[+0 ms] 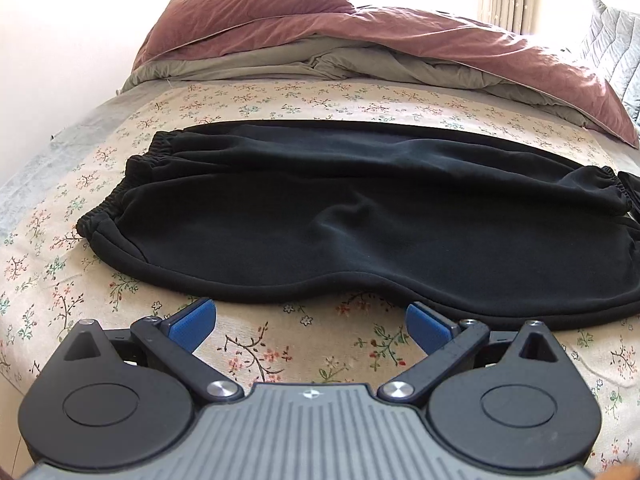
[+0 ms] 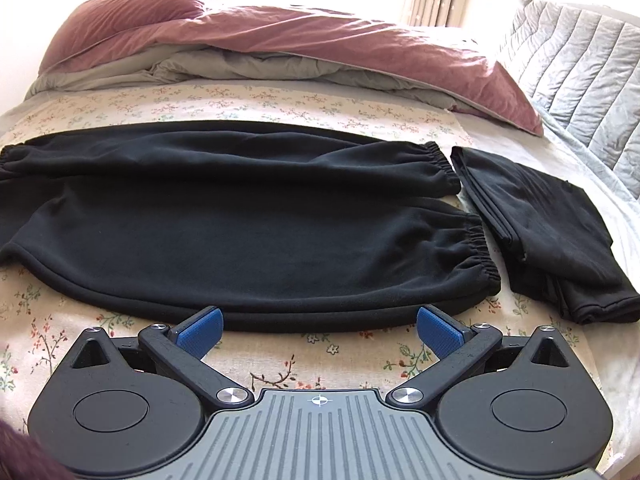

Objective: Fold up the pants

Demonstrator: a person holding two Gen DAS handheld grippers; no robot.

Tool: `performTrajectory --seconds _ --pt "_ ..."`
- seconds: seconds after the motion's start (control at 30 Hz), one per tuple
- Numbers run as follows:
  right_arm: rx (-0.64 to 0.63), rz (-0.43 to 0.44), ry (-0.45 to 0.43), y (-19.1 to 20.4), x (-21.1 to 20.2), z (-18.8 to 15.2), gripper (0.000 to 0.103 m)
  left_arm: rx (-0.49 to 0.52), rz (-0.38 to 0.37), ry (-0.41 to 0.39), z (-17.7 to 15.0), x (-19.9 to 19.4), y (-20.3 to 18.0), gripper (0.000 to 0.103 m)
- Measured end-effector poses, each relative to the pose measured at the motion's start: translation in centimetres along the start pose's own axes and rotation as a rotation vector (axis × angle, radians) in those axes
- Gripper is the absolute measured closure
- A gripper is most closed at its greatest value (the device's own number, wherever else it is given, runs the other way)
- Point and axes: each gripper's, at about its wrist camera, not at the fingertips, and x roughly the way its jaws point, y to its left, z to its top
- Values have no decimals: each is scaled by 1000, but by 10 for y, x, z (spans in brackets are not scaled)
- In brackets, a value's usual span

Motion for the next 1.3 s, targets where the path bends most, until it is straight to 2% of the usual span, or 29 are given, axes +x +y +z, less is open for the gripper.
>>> performTrajectory --seconds 0.17,0.27,0.4,0.63,0.8,0.93,0.97,1.13,1.17,1.2,1.23,1.27,1.3 --pt "90 44 58 -29 21 14 0 -15 14 46 14 29 26 0" --pt "142 56 70 -46 36 14 0 -97 23 65 12 49 48 0" --pt "216 67 114 -65 58 9 1 -222 -21 95 6 66 75 0" --pt "333 50 172 -91 92 -3 3 -322 -61 37 0 82 107 0" --pt "362 59 106 -98 96 -6 4 -506 -138 -6 -5 87 140 12" --pt "376 36 60 -104 98 -6 15 -640 -168 -53 -10 86 159 24" --pt "374 24 54 -104 98 -5 18 -670 -168 -61 -12 85 164 30" --pt "364 -22 32 -107 101 0 27 -710 -133 -103 -16 87 171 49" --pt "365 -31 26 -107 103 0 32 -705 -119 -110 -16 86 173 59" --pt "362 -42 19 -107 104 1 36 -698 -94 -106 -15 87 173 76" --pt "351 -58 8 -106 105 3 53 -688 -75 -98 -14 87 173 83" --pt "336 -67 -8 -106 106 4 86 -685 -67 -96 -13 86 173 86" --pt "313 -86 -21 -105 106 5 92 -685 -59 -96 -13 86 174 87"
